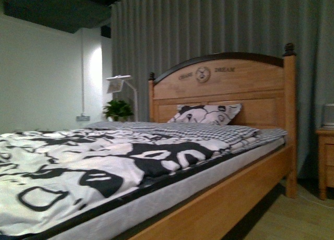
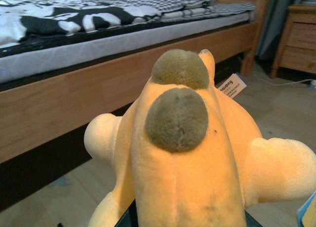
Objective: Put away toys
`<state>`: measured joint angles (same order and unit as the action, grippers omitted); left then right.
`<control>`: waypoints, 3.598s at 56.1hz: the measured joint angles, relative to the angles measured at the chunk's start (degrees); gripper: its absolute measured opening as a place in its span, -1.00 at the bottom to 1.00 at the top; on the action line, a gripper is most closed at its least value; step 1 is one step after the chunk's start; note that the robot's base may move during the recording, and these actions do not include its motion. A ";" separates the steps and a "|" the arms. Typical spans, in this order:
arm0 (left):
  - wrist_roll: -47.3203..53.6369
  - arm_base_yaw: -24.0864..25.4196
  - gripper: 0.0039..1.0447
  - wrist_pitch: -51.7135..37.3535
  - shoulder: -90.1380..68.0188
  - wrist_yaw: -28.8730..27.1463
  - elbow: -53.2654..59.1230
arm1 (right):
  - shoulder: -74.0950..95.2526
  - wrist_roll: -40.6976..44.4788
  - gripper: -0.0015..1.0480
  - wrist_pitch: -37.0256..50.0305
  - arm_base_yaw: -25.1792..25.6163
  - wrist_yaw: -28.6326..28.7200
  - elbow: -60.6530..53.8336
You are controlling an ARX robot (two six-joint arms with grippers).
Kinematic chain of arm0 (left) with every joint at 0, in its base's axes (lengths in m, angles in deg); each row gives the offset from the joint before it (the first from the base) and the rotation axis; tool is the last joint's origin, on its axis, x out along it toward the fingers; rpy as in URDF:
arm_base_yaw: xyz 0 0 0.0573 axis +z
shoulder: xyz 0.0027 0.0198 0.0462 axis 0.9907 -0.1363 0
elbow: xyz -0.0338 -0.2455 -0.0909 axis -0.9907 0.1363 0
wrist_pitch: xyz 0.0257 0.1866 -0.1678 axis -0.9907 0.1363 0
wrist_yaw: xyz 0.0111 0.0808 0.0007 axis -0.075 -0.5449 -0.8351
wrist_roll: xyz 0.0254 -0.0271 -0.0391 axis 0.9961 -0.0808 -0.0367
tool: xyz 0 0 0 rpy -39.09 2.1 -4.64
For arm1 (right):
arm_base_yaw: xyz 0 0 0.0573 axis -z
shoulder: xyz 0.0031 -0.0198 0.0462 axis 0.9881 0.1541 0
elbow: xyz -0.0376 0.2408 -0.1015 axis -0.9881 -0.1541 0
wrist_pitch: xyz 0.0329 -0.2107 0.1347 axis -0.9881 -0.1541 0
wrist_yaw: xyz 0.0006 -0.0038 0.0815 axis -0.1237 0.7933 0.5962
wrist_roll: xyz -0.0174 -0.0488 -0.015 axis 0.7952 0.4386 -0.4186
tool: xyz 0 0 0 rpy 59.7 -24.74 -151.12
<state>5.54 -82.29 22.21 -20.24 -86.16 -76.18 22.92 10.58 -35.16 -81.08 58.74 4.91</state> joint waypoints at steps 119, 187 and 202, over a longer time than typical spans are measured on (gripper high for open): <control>0.00 -0.02 0.88 0.00 0.00 -0.02 0.00 | 0.00 0.00 -0.83 0.00 -0.02 -0.17 0.00; 0.00 -0.02 0.88 0.00 0.00 -0.02 0.00 | 0.00 -0.02 -0.83 0.00 -0.02 -0.02 0.00; 0.00 -0.02 0.88 0.00 0.02 -0.02 0.00 | 0.00 0.00 -0.83 0.00 -0.02 0.00 0.00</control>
<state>5.54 -82.31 22.21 -20.21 -86.18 -76.18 22.92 10.58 -35.16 -81.10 58.74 4.91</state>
